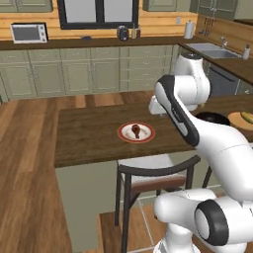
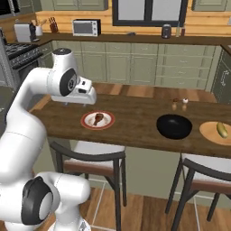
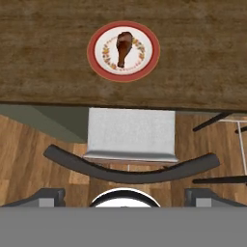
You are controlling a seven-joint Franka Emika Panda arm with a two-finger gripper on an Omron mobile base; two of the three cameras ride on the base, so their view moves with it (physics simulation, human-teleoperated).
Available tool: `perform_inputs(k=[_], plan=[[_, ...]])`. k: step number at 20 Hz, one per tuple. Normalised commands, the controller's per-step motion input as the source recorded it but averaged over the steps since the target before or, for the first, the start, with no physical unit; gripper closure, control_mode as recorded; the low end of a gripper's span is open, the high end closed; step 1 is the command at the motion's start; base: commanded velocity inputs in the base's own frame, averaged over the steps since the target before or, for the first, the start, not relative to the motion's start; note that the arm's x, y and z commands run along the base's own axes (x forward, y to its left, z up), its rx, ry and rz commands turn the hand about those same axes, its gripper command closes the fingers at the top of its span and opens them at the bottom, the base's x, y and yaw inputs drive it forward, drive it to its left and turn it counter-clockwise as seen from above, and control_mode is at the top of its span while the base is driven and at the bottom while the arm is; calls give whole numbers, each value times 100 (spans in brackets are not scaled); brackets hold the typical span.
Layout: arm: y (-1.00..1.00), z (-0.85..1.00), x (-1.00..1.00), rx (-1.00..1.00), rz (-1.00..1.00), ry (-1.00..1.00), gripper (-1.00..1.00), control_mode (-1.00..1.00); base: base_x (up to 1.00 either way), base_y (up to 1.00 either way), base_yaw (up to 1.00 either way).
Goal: Pick the chicken drumstick and cucumber from their plates and place them in the bowl. Then put the bowl in the fridge.
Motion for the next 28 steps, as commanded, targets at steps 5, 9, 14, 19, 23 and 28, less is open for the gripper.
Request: perform_inputs(k=[5,9,14,19,23,28], plan=[[0,0,0,0,0,0,-100,100,31,10,0],[0,0,0,0,0,0,-100,100,82,-2,0],[0,0,0,0,0,0,-100,100,88,-2,0],[0,-1,27,0,0,4,-100,-100,44,0,0],[-3,-17,99,0,0,22,-100,-100,0,0,0],[-2,-60,100,0,0,25,-100,-100,0,0,0]])
